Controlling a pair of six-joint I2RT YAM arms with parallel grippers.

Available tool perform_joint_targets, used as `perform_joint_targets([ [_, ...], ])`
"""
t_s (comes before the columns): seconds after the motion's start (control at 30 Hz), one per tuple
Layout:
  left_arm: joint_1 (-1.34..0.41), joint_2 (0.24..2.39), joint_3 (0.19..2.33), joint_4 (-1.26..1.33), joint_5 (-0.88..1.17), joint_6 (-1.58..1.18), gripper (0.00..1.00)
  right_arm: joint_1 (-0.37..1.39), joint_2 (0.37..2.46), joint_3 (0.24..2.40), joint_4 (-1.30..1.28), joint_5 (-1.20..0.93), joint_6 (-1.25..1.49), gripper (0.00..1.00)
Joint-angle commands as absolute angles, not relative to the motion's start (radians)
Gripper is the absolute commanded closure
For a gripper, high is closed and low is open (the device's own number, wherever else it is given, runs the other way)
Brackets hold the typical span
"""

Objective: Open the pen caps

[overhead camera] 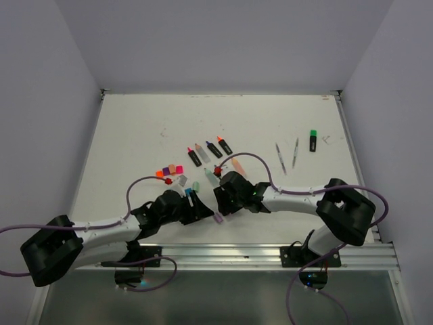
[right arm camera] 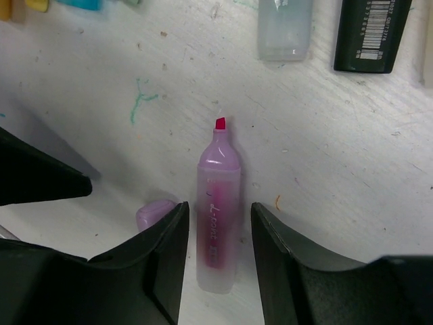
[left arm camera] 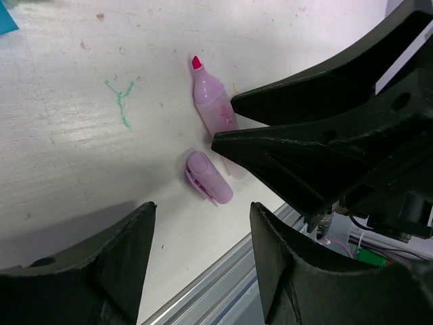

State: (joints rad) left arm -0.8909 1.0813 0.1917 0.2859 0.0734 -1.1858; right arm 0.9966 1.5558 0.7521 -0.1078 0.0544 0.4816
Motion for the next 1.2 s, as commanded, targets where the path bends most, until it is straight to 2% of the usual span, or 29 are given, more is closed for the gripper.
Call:
perform_joint_targets([
  [0.0,-0.9,1.004,0.187,0.23,0.009,-1.174,0.39,1.003,1.497,0.768,-0.13,0.115,0.489,0.54],
  [0.13,-0.903,0.934,0.202,0.177,0.005,-1.152,0.39,1.003,1.445,0.801,-0.219,0.17,0.48,0.52],
  [0.27,-0.904,0.874,0.258,0.095,-0.057,-1.088,0.39,0.967,1.388,0.871,-0.362,0.32,0.457,0.46],
  [0.33,-0.904,0.873,0.314,0.049,-0.083,-1.027,0.38,0.892,1.367,0.922,-0.434,0.316,0.437,0.46],
  [0.5,-0.902,0.948,0.492,0.002,-0.1,-0.914,0.35,0.513,1.338,1.012,-0.469,0.258,0.347,0.46],
  [0.67,-0.9,1.021,0.624,0.037,-0.072,-0.836,0.32,0.196,1.457,1.117,-0.479,0.23,0.304,0.47],
  [0.83,-0.877,1.08,0.709,0.028,-0.017,-0.773,0.31,0.01,1.604,1.216,-0.448,0.239,0.281,0.48],
  [1.17,-0.724,1.15,0.669,0.103,0.17,-0.752,0.31,-0.092,1.882,1.431,-0.426,0.259,0.262,0.49],
])
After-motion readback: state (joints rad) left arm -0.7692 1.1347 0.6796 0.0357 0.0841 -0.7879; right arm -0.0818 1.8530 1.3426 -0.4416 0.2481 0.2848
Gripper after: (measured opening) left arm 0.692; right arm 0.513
